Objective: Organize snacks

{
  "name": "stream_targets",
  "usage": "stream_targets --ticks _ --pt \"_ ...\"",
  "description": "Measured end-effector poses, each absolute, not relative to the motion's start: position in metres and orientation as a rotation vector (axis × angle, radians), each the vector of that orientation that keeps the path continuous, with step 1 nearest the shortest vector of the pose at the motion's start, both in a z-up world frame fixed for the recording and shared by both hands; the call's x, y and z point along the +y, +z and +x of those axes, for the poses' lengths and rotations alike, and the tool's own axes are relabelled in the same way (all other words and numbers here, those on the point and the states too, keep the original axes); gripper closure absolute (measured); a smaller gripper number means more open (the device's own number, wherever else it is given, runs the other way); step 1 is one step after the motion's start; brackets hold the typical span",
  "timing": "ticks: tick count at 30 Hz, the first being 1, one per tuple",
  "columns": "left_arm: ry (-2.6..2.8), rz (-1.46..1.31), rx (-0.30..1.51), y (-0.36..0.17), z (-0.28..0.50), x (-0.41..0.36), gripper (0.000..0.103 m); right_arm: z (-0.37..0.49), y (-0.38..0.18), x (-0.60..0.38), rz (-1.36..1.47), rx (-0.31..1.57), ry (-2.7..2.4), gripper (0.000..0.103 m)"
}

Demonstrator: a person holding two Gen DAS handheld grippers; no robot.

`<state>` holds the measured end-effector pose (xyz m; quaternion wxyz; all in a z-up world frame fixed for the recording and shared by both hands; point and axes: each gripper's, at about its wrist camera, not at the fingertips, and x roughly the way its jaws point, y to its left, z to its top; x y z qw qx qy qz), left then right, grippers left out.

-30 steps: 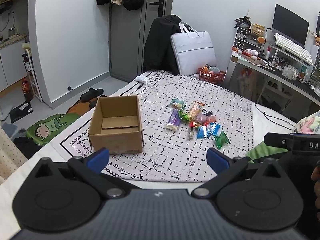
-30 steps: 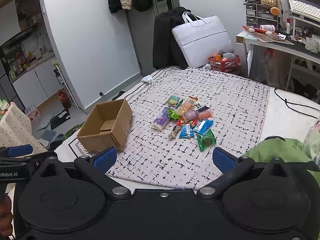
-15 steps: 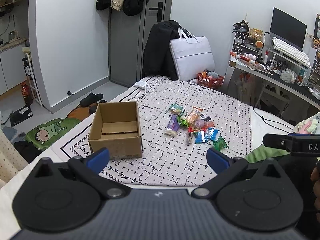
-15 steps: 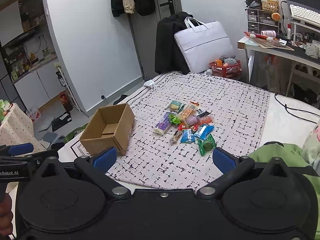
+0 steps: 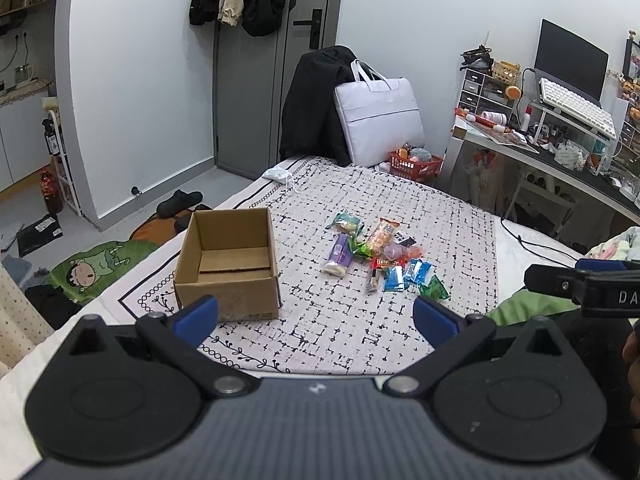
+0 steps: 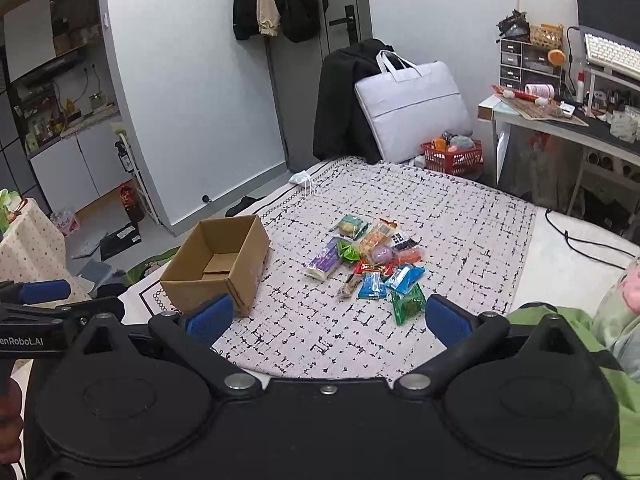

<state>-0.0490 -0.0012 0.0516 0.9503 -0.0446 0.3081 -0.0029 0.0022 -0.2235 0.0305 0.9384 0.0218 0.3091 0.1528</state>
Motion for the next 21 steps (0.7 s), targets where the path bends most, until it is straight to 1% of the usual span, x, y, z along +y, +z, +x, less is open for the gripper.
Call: stream_targets --ticks 11,21 --pt "-0.007 -0.092 0.620 0.055 -0.045 -0.005 0.000 0.003 0.030 -0.223 0.030 0.629 0.309 0.000" --pt "-0.015 -0.117 0.640 0.047 -0.027 -0.009 0.000 0.022 0.020 -0.234 0.053 0.666 0.298 0.000"
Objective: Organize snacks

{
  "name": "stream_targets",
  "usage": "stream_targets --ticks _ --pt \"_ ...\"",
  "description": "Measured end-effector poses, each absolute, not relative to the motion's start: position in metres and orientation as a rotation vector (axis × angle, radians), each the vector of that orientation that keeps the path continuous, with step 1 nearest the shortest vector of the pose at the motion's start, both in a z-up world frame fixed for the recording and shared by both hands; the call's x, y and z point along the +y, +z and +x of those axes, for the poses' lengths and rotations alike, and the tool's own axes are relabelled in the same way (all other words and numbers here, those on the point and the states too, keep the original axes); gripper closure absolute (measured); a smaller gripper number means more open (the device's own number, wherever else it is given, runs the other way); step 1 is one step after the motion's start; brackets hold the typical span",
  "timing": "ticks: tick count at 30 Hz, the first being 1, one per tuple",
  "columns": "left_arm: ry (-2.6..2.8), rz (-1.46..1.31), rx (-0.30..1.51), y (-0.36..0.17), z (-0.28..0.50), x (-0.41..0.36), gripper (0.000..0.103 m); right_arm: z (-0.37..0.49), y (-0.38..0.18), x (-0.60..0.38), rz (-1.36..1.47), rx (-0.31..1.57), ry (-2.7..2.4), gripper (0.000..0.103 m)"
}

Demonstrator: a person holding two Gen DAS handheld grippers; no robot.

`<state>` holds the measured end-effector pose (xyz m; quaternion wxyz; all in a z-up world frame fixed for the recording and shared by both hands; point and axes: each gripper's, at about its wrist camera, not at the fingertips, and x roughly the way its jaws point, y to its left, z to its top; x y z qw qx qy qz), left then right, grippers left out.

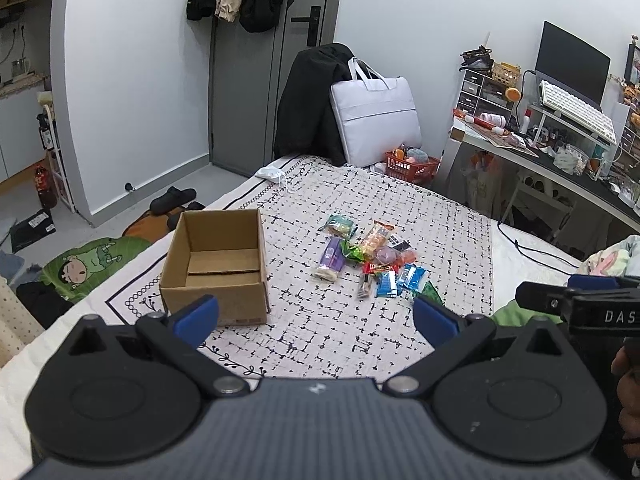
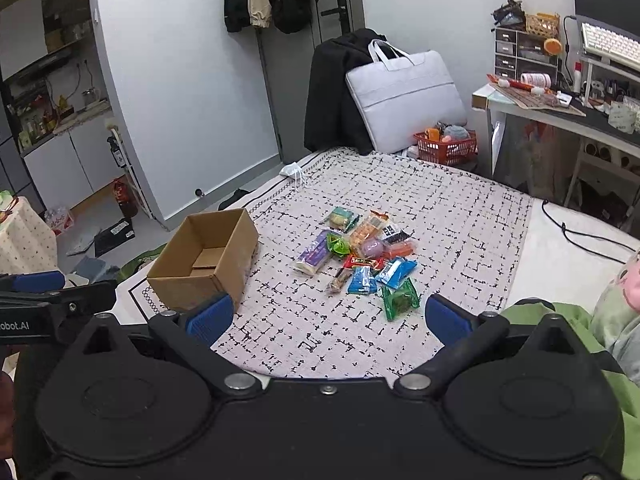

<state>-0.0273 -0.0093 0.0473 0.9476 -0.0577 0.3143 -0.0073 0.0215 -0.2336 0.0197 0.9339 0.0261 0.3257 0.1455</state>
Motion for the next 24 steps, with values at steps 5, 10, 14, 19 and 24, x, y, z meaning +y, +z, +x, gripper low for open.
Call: stream_targets --ticks 5,10,14,19,24 --pt "-0.011 -0.138 0.646 0.043 -0.012 -0.009 0.000 0.037 0.015 -0.239 0.074 0.692 0.296 0.000" --pt "-0.010 -0.153 0.659 0.036 0.005 -0.010 0.000 0.054 0.011 -0.244 0.094 0.714 0.310 0.000" --pt "-0.002 -0.163 0.673 0.029 0.020 -0.012 0.000 0.071 0.002 -0.250 0.126 0.737 0.299 0.000" --pt "0.010 -0.195 0.670 0.021 0.038 -0.012 0.000 0.092 -0.008 -0.256 0.155 0.766 0.287 0.000" --pt "0.014 -0.255 0.683 0.013 0.057 -0.012 0.000 0.110 -0.015 -0.261 0.184 0.783 0.277 0.000"
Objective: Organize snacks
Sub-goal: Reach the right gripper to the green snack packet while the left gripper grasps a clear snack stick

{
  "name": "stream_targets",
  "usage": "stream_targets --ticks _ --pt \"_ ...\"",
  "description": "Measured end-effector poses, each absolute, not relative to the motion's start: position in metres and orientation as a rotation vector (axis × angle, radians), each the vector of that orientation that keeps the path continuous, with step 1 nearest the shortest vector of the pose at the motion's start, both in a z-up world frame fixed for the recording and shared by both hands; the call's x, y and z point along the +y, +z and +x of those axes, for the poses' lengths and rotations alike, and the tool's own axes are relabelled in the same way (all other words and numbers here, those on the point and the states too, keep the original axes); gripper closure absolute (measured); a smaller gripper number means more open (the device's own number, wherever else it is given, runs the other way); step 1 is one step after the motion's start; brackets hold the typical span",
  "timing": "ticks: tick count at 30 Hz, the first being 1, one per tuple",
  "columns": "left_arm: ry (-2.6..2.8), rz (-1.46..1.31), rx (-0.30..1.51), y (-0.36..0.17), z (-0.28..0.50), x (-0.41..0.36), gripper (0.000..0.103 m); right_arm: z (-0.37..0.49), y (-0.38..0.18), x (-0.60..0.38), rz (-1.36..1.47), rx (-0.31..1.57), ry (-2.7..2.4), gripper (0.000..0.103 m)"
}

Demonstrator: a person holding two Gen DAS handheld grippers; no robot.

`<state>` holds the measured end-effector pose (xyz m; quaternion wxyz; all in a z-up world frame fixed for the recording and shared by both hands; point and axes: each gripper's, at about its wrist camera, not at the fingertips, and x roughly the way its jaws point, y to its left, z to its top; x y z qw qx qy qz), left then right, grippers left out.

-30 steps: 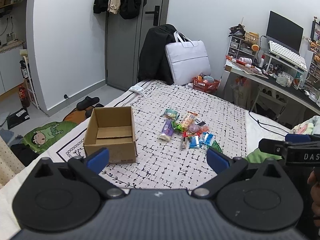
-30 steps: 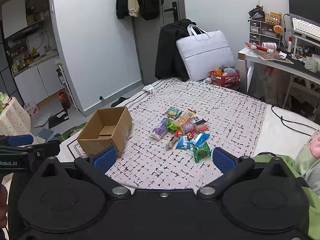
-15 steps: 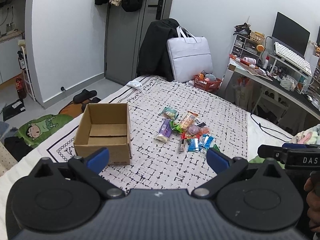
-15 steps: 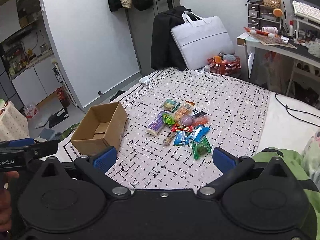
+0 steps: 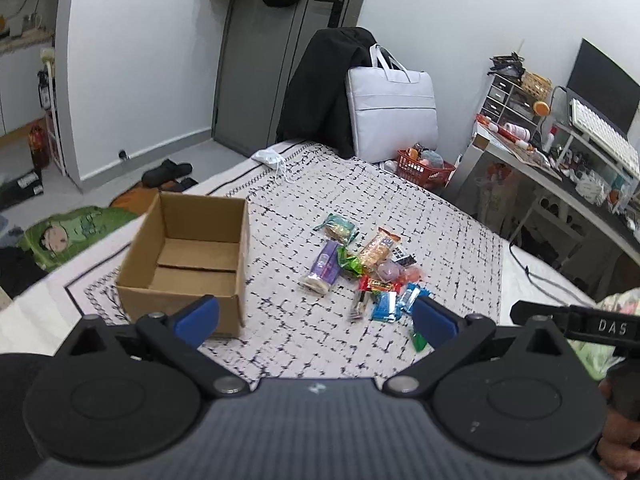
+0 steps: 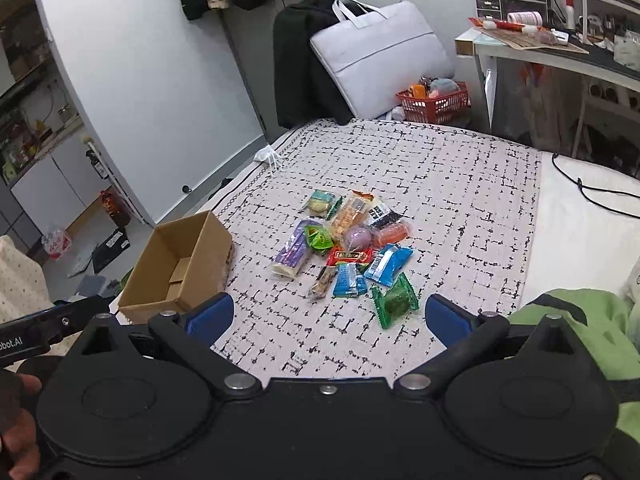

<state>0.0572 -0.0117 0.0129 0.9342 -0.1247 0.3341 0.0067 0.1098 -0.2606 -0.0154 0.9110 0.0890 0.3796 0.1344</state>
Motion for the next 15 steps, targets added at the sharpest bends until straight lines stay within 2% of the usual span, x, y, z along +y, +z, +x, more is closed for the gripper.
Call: stream_targets --ticks 15 --pt "0.038 -0.288 0.734 -0.006 0.112 -0.027 0.000 0.159 -0.040 -0.270 0.239 0.849 0.235 0.000"
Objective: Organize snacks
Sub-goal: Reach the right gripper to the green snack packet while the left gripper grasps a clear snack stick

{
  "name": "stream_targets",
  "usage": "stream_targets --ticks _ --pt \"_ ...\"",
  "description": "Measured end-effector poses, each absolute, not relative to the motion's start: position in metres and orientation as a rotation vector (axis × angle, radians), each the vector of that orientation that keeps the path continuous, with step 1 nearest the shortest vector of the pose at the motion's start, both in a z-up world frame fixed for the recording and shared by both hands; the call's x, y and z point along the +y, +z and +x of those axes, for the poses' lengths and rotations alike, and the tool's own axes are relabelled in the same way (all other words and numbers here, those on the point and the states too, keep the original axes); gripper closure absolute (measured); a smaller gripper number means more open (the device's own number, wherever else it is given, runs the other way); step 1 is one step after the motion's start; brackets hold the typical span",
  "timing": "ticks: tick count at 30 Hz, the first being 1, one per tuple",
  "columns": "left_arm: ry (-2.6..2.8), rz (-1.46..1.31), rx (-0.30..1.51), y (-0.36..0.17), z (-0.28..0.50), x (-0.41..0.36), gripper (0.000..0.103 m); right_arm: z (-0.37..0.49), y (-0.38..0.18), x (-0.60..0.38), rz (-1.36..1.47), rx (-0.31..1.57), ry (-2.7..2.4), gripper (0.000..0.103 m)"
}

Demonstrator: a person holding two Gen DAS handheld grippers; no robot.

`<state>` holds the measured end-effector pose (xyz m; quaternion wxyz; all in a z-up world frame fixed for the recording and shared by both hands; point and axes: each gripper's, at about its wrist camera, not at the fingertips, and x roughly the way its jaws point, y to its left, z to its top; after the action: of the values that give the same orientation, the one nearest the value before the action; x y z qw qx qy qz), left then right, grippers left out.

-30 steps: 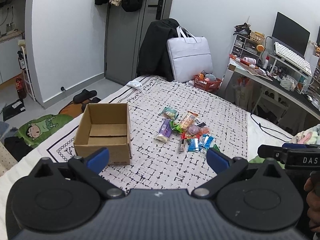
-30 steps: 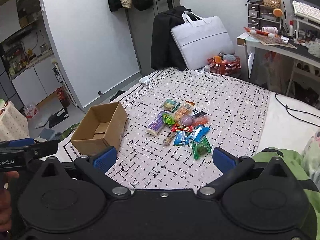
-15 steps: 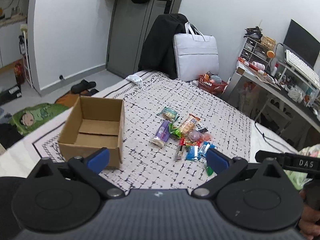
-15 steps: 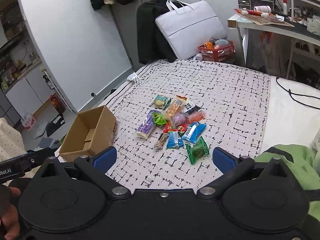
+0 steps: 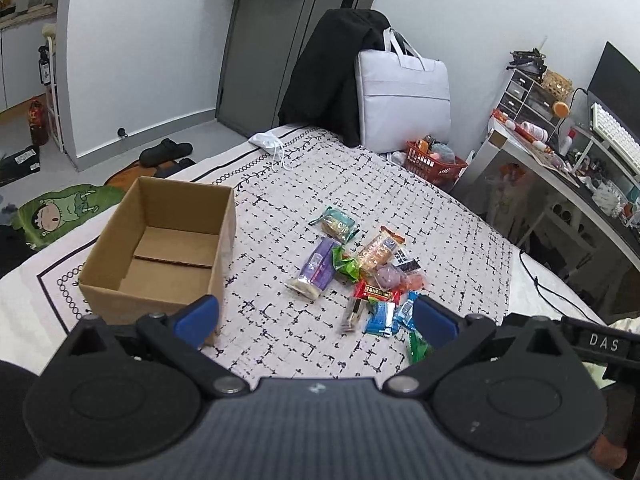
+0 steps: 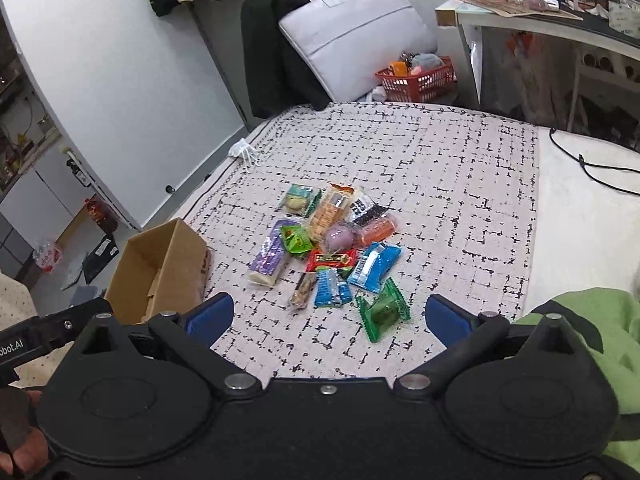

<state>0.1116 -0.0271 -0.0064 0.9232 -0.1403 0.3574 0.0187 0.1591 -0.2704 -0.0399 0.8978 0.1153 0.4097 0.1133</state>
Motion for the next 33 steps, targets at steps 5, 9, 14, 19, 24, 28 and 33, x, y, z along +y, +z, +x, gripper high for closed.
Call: stream_targets --ticks 5,9,14,19,24,28,33 --pt "0.044 -0.301 0.761 -0.015 0.130 -0.032 0.000 0.177 -0.044 -0.274 0.273 0.879 0.214 0.000" --pt "0.059 -0.315 0.786 -0.024 0.144 -0.037 0.001 0.191 -0.048 -0.273 0.286 0.867 0.167 0.000" --pt "0.057 -0.312 0.802 -0.038 0.160 -0.045 0.002 0.206 -0.070 -0.281 0.369 0.868 0.150 0.000" --pt "0.062 -0.321 0.824 -0.056 0.174 -0.050 0.004 0.219 -0.101 -0.287 0.405 0.921 0.090 0.000" --pt "0.069 -0.340 0.860 -0.077 0.194 -0.057 0.011 0.231 -0.121 -0.299 0.506 0.965 0.042 0.001" --pt "0.063 -0.358 0.895 -0.096 0.210 -0.063 0.018 0.239 -0.139 -0.303 0.556 1.014 0.029 0.010" --pt "0.069 -0.370 0.930 -0.117 0.227 -0.068 0.029 0.250 -0.158 -0.299 0.620 1.108 0.064 0.019"
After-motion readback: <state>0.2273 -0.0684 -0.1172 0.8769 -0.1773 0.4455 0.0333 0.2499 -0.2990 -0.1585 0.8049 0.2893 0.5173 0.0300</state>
